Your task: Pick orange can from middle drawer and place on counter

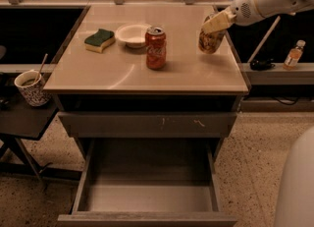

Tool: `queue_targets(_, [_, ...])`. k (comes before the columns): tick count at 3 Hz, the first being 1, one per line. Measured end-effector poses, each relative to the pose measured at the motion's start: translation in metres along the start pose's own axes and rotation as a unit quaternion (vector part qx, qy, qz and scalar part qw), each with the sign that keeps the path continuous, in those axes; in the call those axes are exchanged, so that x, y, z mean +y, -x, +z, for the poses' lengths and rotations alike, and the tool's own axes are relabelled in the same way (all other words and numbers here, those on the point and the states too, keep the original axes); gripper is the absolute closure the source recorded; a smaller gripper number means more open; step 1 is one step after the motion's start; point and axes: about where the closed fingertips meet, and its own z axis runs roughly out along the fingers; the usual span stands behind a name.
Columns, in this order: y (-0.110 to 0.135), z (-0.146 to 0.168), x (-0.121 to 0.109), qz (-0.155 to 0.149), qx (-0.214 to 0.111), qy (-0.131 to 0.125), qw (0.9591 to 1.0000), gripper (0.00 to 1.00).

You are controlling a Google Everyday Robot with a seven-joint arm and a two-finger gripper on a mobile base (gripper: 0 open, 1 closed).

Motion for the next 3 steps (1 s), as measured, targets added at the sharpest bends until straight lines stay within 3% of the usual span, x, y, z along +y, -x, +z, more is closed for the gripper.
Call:
queue_targets(1, [-0.044,0.0279,-0.0003,0.03,0.025,0.041,0.9984,1.0])
queue_targets(3, [-0.0396,0.0246,-0.0002,0.03,0.025,0.042,0.9984,0.58])
